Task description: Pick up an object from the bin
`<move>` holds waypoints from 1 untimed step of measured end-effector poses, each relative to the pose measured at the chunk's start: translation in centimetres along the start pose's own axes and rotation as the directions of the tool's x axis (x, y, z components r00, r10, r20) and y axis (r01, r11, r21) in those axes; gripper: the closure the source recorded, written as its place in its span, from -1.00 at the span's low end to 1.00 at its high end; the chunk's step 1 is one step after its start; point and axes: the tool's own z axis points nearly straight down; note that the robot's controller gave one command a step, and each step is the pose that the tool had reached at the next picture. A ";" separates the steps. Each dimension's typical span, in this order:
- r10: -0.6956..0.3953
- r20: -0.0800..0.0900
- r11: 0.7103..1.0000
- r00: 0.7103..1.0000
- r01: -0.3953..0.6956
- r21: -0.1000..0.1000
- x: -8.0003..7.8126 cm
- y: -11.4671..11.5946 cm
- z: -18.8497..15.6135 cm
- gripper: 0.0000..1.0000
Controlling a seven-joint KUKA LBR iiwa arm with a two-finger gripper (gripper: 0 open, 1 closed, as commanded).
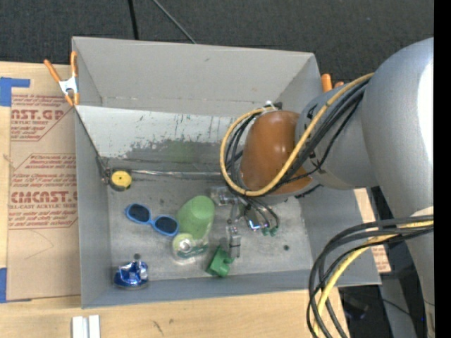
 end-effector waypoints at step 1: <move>-0.235 -0.008 0.972 0.972 0.235 -0.002 3.9 0.5 -1.2 -1.00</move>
Offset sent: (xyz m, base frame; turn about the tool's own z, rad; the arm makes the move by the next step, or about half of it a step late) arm -0.0392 -0.0020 0.0125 -0.2360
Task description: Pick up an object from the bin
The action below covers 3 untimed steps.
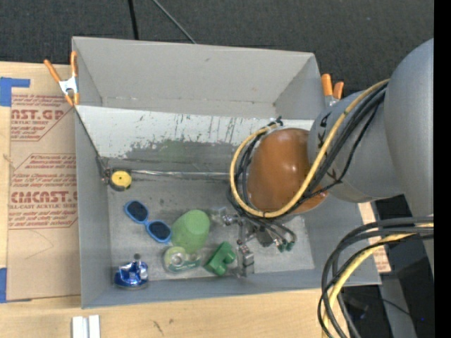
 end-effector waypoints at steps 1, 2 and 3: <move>-0.159 0.016 0.987 0.987 0.159 0.007 0.8 0.5 1.2 -1.00; -0.159 0.002 0.987 0.987 0.159 0.000 1.2 0.7 1.4 1.00; -0.191 0.011 0.982 0.981 0.191 0.006 -0.3 -0.8 -18.0 1.00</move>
Offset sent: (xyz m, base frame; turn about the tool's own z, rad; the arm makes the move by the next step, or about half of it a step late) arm -0.0140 0.0005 -0.0139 -0.1599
